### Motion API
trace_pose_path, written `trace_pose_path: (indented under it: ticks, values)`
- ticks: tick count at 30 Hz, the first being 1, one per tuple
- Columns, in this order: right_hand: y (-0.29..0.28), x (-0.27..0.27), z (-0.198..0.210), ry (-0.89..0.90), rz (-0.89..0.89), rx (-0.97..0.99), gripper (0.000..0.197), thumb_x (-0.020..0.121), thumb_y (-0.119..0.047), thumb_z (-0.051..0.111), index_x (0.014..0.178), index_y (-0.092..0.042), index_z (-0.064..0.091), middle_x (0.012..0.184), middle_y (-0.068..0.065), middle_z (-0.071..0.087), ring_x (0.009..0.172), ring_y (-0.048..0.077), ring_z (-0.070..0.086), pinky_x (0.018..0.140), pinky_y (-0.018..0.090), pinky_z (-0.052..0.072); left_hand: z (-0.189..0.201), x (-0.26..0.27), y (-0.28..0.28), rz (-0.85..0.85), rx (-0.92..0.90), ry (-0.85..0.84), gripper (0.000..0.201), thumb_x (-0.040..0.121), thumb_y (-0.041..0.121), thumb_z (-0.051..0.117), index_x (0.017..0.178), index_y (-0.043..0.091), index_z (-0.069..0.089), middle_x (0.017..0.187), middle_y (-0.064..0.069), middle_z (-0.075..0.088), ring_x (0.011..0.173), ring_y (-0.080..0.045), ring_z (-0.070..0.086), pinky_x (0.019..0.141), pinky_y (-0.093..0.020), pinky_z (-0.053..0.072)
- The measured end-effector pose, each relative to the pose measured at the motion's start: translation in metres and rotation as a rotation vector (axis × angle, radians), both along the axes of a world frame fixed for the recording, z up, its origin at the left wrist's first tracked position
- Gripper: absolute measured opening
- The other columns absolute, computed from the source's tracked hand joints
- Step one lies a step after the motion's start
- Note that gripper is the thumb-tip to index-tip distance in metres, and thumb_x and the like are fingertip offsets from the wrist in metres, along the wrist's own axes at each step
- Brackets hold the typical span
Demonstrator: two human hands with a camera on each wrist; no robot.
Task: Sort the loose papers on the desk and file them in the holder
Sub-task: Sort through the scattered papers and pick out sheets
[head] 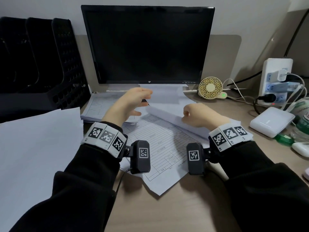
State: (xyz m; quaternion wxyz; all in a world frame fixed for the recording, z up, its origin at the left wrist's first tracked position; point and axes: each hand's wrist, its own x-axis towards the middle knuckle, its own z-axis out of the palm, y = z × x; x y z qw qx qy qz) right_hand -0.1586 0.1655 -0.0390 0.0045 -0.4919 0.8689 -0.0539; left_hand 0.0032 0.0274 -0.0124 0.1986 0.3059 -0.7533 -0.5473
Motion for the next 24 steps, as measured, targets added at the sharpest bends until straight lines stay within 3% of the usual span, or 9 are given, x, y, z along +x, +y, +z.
trace_pose_path:
  ticks: [2,6,9,11,14,16,18,21,24]
  values:
    - [0.005,-0.007,0.009,-0.045,0.013,-0.146,0.010,0.089,-0.020,0.053,0.089,-0.010,0.055,0.092,0.007,0.060,0.082,0.024,0.050,0.066,0.028,0.035,-0.001,0.000,0.000,0.020,0.009,0.003,0.034,0.098,0.030,0.050,0.130,0.020,0.055,0.129,0.002,0.055,0.118,-0.018,0.054,0.093,-0.046,0.045]
    - [0.020,-0.012,0.035,-0.243,0.021,-0.627,0.007,0.081,-0.011,0.055,0.086,-0.015,0.053,0.068,-0.003,0.054,0.062,0.016,0.049,0.055,0.026,0.035,-0.004,-0.002,-0.003,0.057,0.032,0.033,0.040,0.096,0.037,0.053,0.132,0.020,0.051,0.141,0.002,0.047,0.128,-0.020,0.045,0.099,-0.044,0.043]
    - [0.033,-0.003,0.053,-0.545,0.123,-0.848,0.026,0.083,-0.007,0.057,0.107,-0.015,0.055,0.076,0.001,0.064,0.060,0.012,0.057,0.059,0.025,0.045,-0.005,-0.005,-0.001,0.048,0.084,0.059,0.052,0.091,0.044,0.058,0.136,0.019,0.047,0.144,0.001,0.043,0.129,-0.020,0.042,0.105,-0.043,0.041]
    - [0.039,0.005,0.062,-0.704,0.295,-0.921,0.034,0.084,-0.003,0.057,0.117,-0.012,0.060,0.083,0.007,0.069,0.070,0.018,0.063,0.065,0.030,0.051,-0.006,-0.006,0.002,0.021,0.157,0.082,0.065,0.088,0.050,0.059,0.142,0.019,0.041,0.146,-0.002,0.040,0.130,-0.022,0.042,0.107,-0.043,0.039]
    - [0.040,0.012,0.067,-0.826,0.451,-1.011,0.027,0.091,0.006,0.054,0.111,-0.008,0.065,0.092,0.004,0.074,0.082,0.018,0.069,0.075,0.030,0.055,-0.009,-0.005,0.001,-0.078,0.273,0.130,0.082,0.074,0.061,0.063,0.144,0.025,0.036,0.149,-0.003,0.036,0.137,-0.025,0.036,0.111,-0.048,0.033]
    - [0.039,0.014,0.068,-0.853,0.469,-1.065,0.022,0.092,0.006,0.053,0.105,-0.007,0.066,0.091,0.002,0.074,0.083,0.016,0.069,0.077,0.027,0.054,-0.010,-0.003,-0.001,-0.140,0.311,0.195,0.086,0.065,0.064,0.073,0.138,0.030,0.042,0.144,0.003,0.045,0.134,-0.021,0.041,0.110,-0.049,0.033]
    - [0.039,0.012,0.067,-0.889,0.448,-1.112,0.019,0.093,0.004,0.053,0.097,-0.010,0.066,0.085,-0.001,0.073,0.077,0.012,0.068,0.073,0.023,0.053,-0.009,-0.001,-0.007,-0.114,0.336,0.334,0.086,0.060,0.054,0.079,0.135,0.026,0.046,0.133,0.005,0.057,0.122,-0.016,0.053,0.102,-0.046,0.040]
    - [0.038,0.006,0.061,-0.895,0.286,-1.181,0.019,0.095,-0.002,0.051,0.086,-0.014,0.063,0.074,-0.006,0.070,0.064,0.006,0.064,0.058,0.017,0.049,-0.008,0.004,-0.020,0.021,0.271,0.578,0.072,0.068,0.025,0.078,0.132,0.009,0.049,0.123,-0.003,0.066,0.110,-0.022,0.064,0.087,-0.042,0.054]
    - [0.031,-0.007,0.047,-0.803,0.074,-1.223,0.018,0.093,-0.011,0.056,0.077,-0.017,0.062,0.076,0.004,0.064,0.067,0.016,0.058,0.060,0.025,0.045,-0.004,0.013,-0.026,0.082,0.096,0.660,0.029,0.078,0.007,0.073,0.106,0.011,0.065,0.099,0.003,0.074,0.093,-0.016,0.070,0.081,-0.033,0.056]
